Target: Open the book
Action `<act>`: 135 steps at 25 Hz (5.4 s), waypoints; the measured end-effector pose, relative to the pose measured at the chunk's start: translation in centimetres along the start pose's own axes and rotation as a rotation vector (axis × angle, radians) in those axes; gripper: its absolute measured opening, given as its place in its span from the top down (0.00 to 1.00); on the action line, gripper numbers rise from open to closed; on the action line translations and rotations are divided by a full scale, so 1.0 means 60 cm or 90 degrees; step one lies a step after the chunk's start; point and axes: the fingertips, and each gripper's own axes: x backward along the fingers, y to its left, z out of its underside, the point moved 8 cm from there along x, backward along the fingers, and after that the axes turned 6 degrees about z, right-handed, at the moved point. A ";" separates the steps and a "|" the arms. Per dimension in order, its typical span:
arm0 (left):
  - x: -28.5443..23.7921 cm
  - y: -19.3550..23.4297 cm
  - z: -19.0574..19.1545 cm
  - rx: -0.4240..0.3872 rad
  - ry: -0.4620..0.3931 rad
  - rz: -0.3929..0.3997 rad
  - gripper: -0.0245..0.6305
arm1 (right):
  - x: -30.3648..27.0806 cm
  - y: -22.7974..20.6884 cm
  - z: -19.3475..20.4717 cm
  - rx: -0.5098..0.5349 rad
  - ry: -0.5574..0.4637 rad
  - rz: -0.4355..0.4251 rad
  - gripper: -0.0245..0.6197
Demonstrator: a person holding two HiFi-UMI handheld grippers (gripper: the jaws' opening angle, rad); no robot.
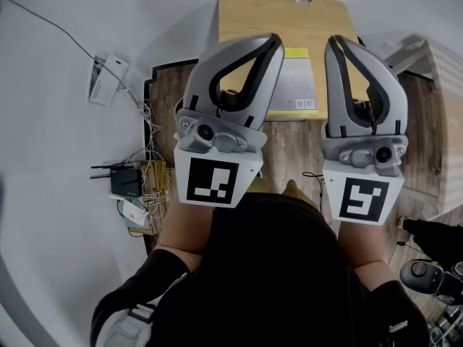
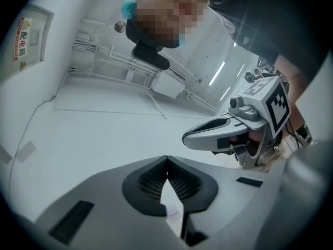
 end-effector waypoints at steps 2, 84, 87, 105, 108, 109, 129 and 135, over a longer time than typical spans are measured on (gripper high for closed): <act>-0.013 0.018 0.016 0.002 -0.003 0.006 0.96 | -0.022 0.001 0.011 0.004 0.006 0.004 0.92; -0.031 -0.058 0.306 0.166 0.188 0.085 0.96 | 0.036 0.222 0.361 -0.128 0.342 -0.349 0.76; -0.029 -0.057 0.312 0.171 0.195 0.081 0.96 | 0.052 0.256 0.380 -0.108 0.376 -0.404 0.73; -0.017 -0.051 0.331 0.189 0.214 0.074 0.96 | 0.148 0.375 0.479 -0.153 0.583 -0.573 0.65; -0.017 -0.052 0.334 0.190 0.220 0.076 0.96 | 0.154 0.385 0.491 -0.163 0.607 -0.594 0.65; -0.017 -0.051 0.335 0.192 0.221 0.077 0.96 | 0.157 0.388 0.495 -0.161 0.615 -0.598 0.65; -0.014 -0.046 0.352 0.198 0.231 0.077 0.96 | 0.163 0.399 0.514 -0.070 0.651 -0.576 0.65; -0.015 -0.047 0.355 0.203 0.230 0.079 0.96 | 0.158 0.395 0.505 -0.067 0.634 -0.570 0.65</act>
